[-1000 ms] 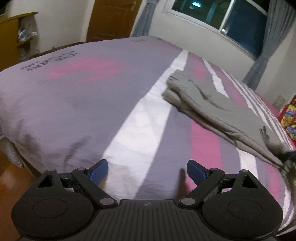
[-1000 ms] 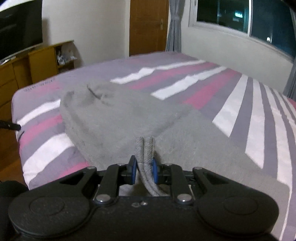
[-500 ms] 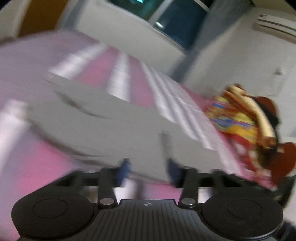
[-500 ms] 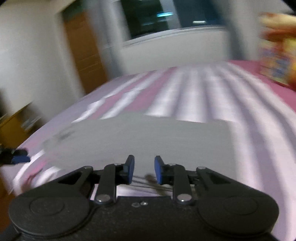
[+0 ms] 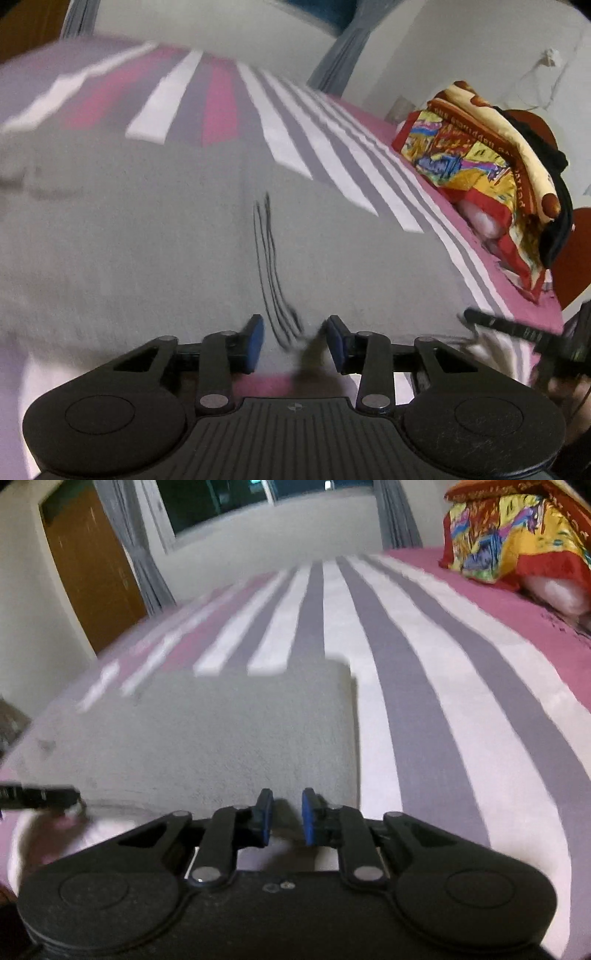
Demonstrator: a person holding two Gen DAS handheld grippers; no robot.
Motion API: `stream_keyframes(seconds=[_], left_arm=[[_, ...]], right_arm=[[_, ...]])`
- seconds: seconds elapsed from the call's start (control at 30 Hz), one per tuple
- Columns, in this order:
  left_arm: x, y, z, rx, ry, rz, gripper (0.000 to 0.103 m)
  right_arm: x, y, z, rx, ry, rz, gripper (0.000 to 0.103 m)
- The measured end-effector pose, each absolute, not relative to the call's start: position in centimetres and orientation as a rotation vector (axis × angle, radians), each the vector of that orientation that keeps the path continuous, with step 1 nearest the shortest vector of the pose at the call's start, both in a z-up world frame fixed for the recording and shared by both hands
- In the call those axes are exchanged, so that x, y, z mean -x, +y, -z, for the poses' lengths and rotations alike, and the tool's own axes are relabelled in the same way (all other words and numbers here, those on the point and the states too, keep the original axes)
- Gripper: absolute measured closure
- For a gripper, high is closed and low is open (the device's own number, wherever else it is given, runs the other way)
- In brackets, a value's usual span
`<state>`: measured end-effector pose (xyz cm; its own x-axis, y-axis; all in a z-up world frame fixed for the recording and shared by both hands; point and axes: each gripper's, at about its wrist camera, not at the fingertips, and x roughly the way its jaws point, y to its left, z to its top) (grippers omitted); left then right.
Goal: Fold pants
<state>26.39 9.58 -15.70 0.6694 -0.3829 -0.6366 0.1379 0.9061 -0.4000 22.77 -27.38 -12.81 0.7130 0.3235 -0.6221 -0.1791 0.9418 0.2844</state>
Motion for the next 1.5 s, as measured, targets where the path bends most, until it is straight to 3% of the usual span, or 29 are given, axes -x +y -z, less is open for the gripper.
stream_keyframes(seconds=[0.2, 0.4, 0.57, 0.6, 0.7, 0.77, 0.9, 1.2, 1.5], left_arm=[[-34.2, 8.7, 15.9, 0.355, 0.832, 0.282, 0.065], [-38.8, 8.0, 17.3, 0.417, 0.87, 0.254, 0.065], [-33.2, 7.2, 17.4, 0.3, 0.833, 0.269, 0.065], [-31.7, 7.2, 17.4, 0.272, 0.815, 0.275, 0.065], [-26.7, 9.1, 16.4, 0.276, 0.724, 0.238, 0.064], [-23.6, 11.9, 15.7, 0.305, 0.647, 0.183, 0.051], [-20.0, 19.0, 15.9, 0.421, 0.566, 0.012, 0.034], [-20.7, 32.4, 25.2, 1.175, 0.45, -0.009, 0.035], [-26.7, 34.9, 28.1, 1.356, 0.34, 0.083, 0.035]], right_arm=[[-31.7, -27.2, 13.3, -0.177, 0.782, -0.2, 0.088], [-36.2, -26.4, 14.3, -0.1, 0.844, -0.184, 0.081], [-30.6, -27.0, 14.6, -0.053, 0.845, -0.208, 0.074], [-28.5, -27.3, 15.0, -0.03, 0.838, -0.205, 0.067], [-24.9, -28.8, 15.0, -0.054, 0.796, -0.236, 0.058], [-23.2, -30.3, 13.9, -0.098, 0.758, -0.214, 0.054], [-21.7, -31.7, 13.3, -0.131, 0.751, -0.209, 0.053], [-21.9, -29.5, 12.8, -0.101, 0.775, -0.216, 0.051], [-22.7, -27.3, 12.8, -0.098, 0.791, -0.202, 0.05]])
